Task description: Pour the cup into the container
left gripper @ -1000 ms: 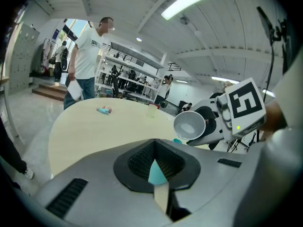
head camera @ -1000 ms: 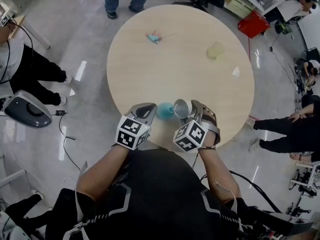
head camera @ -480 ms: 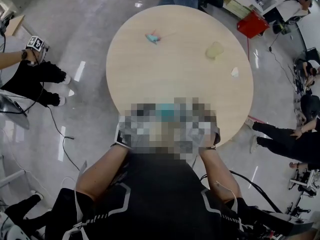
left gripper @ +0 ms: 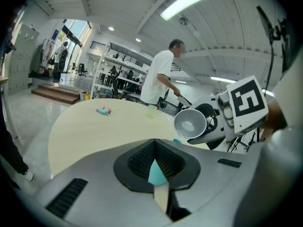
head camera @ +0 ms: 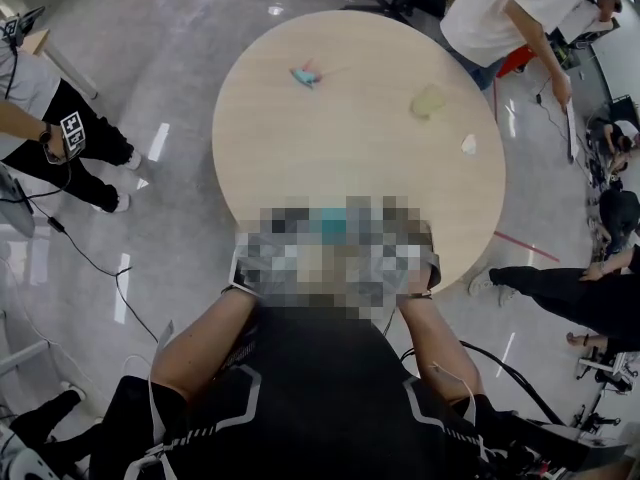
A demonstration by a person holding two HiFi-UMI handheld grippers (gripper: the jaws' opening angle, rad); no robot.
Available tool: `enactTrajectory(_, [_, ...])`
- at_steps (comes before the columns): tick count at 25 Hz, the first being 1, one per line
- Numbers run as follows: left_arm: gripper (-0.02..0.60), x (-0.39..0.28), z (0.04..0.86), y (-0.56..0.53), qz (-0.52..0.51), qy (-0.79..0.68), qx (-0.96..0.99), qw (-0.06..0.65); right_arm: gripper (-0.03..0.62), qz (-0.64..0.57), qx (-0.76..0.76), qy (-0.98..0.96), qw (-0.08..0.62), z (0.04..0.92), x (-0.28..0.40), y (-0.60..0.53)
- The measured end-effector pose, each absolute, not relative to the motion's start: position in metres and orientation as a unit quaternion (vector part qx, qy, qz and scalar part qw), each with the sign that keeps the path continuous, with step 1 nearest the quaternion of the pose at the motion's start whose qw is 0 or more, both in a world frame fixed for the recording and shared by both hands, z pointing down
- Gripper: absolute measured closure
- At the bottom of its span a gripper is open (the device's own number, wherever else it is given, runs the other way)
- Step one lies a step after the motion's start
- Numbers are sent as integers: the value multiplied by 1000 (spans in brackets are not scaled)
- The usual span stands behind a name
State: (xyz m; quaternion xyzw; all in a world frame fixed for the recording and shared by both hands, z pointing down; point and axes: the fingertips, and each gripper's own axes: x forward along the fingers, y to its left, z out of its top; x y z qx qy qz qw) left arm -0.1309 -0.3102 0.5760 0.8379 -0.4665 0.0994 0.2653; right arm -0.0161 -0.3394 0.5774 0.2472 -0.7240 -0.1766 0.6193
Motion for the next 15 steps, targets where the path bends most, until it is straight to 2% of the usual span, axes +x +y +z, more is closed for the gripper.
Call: enactTrajectory(15, [580, -131, 578, -309, 97, -469, 835, 271, 289, -188, 246, -716, 626, 579, -16, -341])
